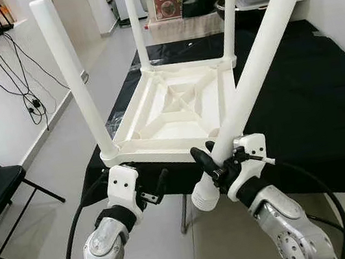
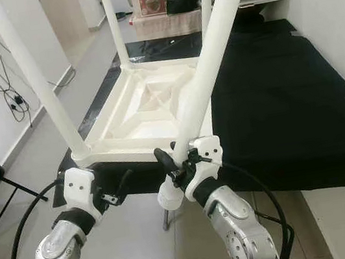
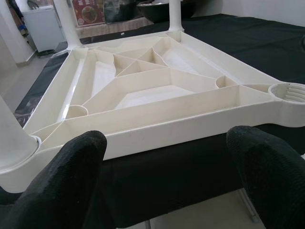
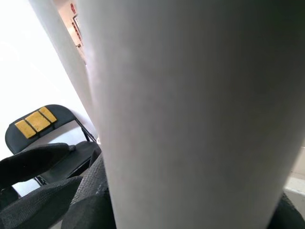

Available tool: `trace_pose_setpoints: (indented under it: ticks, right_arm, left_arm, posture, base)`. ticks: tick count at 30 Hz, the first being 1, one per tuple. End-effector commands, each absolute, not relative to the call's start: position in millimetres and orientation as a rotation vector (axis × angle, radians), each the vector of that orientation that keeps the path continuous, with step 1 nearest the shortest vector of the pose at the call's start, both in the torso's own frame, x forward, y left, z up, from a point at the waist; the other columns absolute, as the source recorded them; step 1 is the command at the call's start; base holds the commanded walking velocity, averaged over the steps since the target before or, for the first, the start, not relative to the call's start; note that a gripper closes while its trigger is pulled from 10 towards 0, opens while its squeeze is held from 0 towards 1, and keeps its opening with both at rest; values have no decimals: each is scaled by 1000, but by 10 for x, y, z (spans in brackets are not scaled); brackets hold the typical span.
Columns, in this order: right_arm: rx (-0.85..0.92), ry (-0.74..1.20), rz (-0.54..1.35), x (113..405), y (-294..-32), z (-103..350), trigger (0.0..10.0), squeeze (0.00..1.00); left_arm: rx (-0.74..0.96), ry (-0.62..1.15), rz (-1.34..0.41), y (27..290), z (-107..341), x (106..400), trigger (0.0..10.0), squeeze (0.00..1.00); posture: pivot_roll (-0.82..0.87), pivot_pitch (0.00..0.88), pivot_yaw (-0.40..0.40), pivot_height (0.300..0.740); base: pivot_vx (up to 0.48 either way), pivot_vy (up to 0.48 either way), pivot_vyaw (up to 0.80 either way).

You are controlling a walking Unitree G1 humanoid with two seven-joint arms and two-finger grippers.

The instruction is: Building children table

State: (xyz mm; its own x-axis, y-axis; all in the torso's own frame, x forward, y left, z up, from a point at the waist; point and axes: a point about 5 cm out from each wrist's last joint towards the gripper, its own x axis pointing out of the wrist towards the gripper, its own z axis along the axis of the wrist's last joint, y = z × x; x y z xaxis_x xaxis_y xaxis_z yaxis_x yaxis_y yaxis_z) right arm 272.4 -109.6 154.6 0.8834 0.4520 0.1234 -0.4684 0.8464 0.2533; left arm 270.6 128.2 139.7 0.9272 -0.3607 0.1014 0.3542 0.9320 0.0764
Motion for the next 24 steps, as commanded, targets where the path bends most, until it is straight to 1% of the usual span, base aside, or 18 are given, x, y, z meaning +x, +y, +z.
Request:
trace_pose_setpoints:
  ticks: [1, 24]
  right_arm:
    - [288, -60, 498, 2723, -1066, 1529, 10000, 0]
    - [289, -60, 499, 2714, -1073, 1528, 10000, 0]
  left_arm:
    - [55, -102, -365, 1289, 1354, 2697, 10000, 0]
    - [53, -102, -368, 1283, 1357, 2691, 10000, 0]
  posture:
    - [-105, 25, 45, 740]
    - [-102, 21, 43, 740]
  base:
    - [0, 0, 0]
    - [0, 0, 0]
